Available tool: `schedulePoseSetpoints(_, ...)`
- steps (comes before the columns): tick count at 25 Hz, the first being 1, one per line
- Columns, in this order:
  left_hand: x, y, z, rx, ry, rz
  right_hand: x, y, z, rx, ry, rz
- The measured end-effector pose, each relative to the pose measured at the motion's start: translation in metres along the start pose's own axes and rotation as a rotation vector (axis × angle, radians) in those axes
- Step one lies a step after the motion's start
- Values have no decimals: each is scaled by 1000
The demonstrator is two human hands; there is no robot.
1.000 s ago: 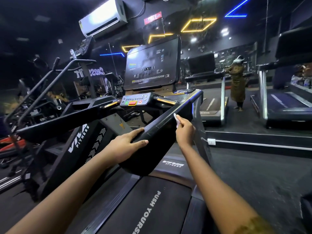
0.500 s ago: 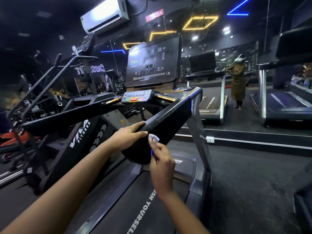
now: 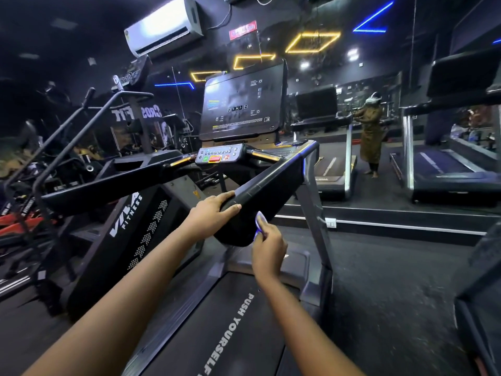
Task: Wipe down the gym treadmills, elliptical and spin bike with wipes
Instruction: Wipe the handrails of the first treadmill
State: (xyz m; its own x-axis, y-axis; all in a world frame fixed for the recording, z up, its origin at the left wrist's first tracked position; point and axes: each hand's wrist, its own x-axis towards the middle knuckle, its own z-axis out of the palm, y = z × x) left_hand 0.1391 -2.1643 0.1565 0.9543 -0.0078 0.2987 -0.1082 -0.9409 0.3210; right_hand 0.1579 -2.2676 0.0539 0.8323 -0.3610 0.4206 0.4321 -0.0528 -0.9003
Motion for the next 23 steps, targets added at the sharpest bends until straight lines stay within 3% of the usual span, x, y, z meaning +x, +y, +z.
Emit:
schedulePoseSetpoints(10, -3, 6, 2, 4, 25, -29, -39, -43, -2, -41, -36, -98)
schedulePoseSetpoints(17, -26, 3, -2, -293, 71, -4, -28, -69, -28, 200, -220, 168)
schedulePoseSetpoints(23, -89, -44, 1, -320, 184, -53, -46, -70, -50, 117, -423, 96)
